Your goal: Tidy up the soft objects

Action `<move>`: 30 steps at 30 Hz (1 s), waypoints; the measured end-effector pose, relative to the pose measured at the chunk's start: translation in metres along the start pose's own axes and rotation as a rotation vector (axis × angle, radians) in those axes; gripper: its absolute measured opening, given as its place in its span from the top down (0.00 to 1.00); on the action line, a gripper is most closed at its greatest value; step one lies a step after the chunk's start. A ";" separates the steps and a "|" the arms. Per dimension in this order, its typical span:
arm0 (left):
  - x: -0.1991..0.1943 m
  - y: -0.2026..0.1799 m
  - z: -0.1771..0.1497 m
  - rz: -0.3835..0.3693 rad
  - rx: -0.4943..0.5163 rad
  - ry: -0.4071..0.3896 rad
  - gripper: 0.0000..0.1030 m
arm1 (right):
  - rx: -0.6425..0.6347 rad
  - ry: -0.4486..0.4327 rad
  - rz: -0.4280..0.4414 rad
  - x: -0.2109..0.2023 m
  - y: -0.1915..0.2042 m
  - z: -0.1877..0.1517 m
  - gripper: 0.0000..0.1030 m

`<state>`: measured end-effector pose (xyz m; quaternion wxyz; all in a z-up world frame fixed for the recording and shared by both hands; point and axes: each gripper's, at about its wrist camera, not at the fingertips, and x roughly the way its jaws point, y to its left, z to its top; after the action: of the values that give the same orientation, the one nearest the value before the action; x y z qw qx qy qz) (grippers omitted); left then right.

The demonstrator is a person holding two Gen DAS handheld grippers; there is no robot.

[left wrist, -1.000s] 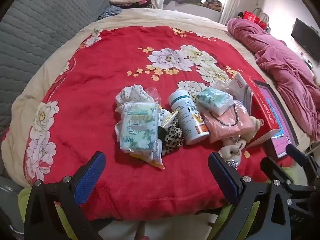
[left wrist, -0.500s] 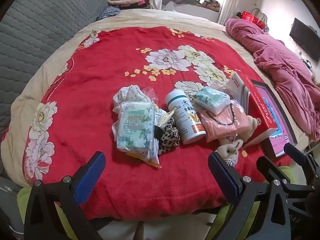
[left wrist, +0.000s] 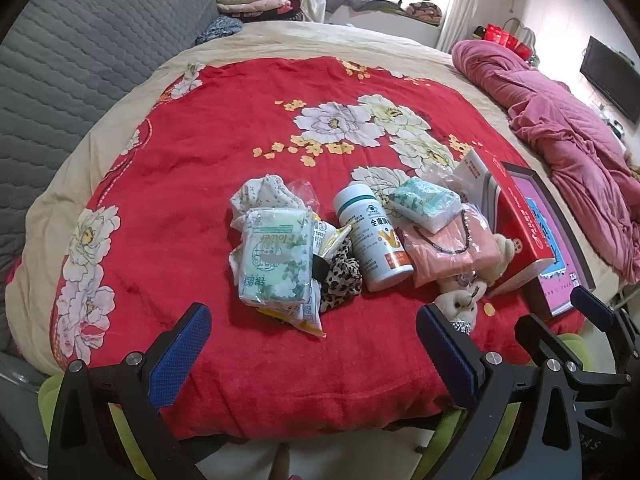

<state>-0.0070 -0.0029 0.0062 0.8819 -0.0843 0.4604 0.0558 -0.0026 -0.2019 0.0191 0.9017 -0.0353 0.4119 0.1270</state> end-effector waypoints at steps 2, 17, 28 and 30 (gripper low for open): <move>-0.001 0.000 0.000 -0.002 0.002 -0.001 0.00 | 0.001 0.001 0.000 0.000 0.000 0.000 0.02; 0.000 0.000 0.001 0.001 0.004 0.002 0.00 | 0.005 0.004 0.000 0.001 -0.002 -0.001 0.02; 0.000 0.000 0.001 0.001 0.005 0.005 0.00 | 0.003 0.003 -0.004 0.001 -0.002 -0.001 0.02; 0.000 0.000 0.001 -0.003 0.005 0.007 0.00 | 0.003 0.004 0.000 0.001 -0.002 0.000 0.02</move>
<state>-0.0066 -0.0024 0.0066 0.8806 -0.0828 0.4636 0.0530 -0.0018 -0.2036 0.0179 0.9009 -0.0343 0.4138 0.1263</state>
